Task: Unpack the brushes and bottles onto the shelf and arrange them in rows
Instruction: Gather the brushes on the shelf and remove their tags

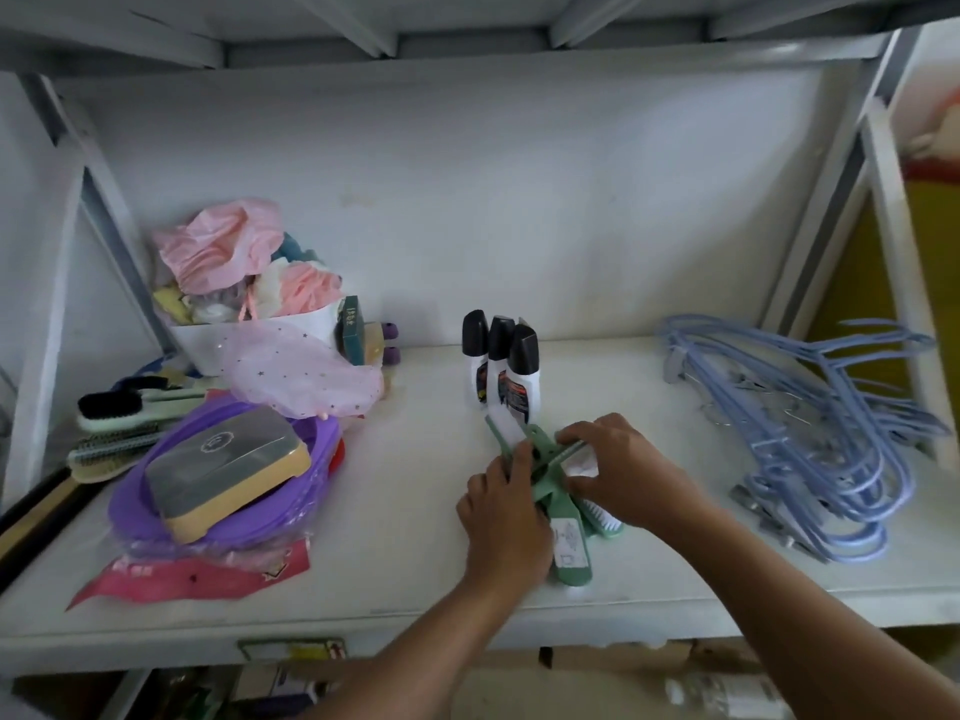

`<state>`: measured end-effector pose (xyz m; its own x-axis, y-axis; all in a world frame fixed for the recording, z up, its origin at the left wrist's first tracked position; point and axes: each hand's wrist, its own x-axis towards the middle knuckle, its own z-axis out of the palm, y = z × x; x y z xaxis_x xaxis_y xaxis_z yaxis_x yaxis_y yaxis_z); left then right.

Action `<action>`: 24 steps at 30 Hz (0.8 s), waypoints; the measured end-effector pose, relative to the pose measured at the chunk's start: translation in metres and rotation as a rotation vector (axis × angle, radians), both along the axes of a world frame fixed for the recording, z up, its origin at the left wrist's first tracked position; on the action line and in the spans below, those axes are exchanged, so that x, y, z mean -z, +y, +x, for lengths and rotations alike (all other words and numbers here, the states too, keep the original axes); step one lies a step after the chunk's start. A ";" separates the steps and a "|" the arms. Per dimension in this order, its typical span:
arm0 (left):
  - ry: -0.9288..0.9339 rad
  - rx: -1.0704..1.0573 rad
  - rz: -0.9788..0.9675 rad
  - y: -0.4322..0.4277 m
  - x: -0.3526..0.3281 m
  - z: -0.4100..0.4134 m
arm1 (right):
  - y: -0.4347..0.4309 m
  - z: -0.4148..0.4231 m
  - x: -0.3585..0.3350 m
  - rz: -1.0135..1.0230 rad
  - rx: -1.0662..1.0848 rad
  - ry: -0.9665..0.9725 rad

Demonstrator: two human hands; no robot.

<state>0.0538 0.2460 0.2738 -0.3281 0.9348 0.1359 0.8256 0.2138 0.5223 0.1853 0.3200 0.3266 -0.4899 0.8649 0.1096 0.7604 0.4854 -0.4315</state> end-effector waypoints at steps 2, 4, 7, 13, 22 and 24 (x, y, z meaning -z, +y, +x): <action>0.005 -0.012 0.043 0.010 0.007 0.024 | 0.007 0.019 -0.002 0.019 0.055 -0.018; 0.022 -0.001 0.039 0.019 0.009 0.045 | 0.014 0.036 -0.003 0.024 0.106 -0.022; 0.011 0.016 0.040 0.031 0.010 0.072 | 0.023 0.055 -0.003 0.019 0.164 -0.029; 0.048 0.042 0.044 0.057 0.013 0.106 | 0.036 0.073 0.000 0.019 0.273 -0.043; 0.195 0.166 0.138 0.068 0.028 0.099 | 0.033 0.073 -0.007 0.039 0.284 -0.018; 0.212 0.185 0.171 0.066 0.026 0.090 | 0.028 0.068 -0.013 0.087 0.253 0.037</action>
